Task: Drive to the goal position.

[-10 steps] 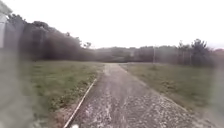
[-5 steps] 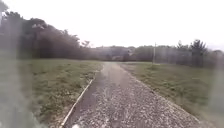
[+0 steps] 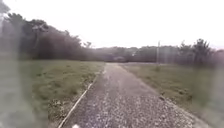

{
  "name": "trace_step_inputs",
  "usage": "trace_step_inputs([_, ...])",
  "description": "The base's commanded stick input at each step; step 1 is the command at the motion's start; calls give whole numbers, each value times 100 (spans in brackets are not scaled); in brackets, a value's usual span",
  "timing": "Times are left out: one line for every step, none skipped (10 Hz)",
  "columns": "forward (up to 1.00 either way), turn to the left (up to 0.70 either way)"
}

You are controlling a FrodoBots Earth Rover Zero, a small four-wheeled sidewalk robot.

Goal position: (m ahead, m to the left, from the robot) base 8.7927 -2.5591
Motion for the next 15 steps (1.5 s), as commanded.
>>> trace_step_inputs([70,1])
trace_step_inputs([70,1])
trace_step_inputs([70,1])
trace_step_inputs([70,-5])
trace_step_inputs([70,-12])
trace_step_inputs([70,-13])
trace_step_inputs([70,-13])
trace_step_inputs([70,-13])
trace_step_inputs([70,-13])
trace_step_inputs([70,-13])
trace_step_inputs([70,-9])
trace_step_inputs([70,-1])
trace_step_inputs([70,0])
trace_step_inputs([70,0])
trace_step_inputs([70,-2])
